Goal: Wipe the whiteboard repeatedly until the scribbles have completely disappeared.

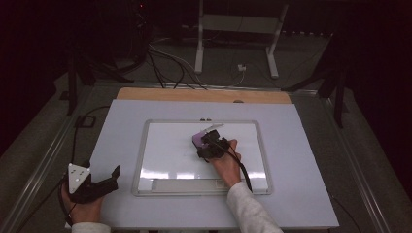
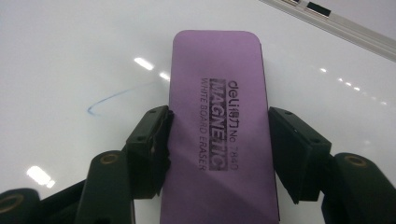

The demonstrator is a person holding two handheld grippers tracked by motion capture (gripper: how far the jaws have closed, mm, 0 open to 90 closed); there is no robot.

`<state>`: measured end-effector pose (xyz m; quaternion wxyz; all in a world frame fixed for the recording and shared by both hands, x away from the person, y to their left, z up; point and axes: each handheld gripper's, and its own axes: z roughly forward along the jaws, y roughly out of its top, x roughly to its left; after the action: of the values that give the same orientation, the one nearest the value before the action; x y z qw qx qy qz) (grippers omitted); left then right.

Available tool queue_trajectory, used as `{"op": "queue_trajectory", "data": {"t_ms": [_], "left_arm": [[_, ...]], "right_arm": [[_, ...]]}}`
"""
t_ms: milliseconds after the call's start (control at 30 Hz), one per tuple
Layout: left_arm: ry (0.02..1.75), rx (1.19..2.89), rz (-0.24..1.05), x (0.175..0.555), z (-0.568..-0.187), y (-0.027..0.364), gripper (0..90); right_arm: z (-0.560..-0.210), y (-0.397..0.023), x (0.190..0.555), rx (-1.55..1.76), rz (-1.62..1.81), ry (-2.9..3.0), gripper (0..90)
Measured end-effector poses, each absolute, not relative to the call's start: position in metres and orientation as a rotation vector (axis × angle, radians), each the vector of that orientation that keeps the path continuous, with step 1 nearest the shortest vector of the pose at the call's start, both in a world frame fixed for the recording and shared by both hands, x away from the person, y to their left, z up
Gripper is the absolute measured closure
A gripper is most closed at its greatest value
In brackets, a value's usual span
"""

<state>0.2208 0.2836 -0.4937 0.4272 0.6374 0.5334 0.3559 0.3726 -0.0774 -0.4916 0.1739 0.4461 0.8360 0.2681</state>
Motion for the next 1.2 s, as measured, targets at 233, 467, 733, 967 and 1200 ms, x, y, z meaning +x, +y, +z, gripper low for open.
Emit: {"op": "queue_trajectory", "data": {"t_ms": [233, 467, 733, 967, 1200], "left_arm": [[1.329, 1.594, 0.892, 0.221, -0.493, 0.282, 0.6], [1.335, 1.585, 0.889, 0.221, -0.494, 0.284, 0.6], [1.330, 1.597, 0.894, 0.221, -0.493, 0.282, 0.6], [1.333, 1.587, 0.892, 0.221, -0.493, 0.284, 0.6], [1.334, 1.588, 0.891, 0.221, -0.494, 0.284, 0.6]], "right_arm": [[-0.491, -0.053, 0.352, 1.005, 0.846, 2.592, 41.5], [-0.494, -0.074, 0.374, 1.291, 0.799, 2.361, 41.5], [-0.491, -0.042, 0.345, 0.943, 0.872, 2.640, 41.5], [-0.492, -0.056, 0.366, 1.162, 0.815, 2.477, 41.5], [-0.493, -0.090, 0.383, 1.398, 0.743, 2.278, 41.4]]}}
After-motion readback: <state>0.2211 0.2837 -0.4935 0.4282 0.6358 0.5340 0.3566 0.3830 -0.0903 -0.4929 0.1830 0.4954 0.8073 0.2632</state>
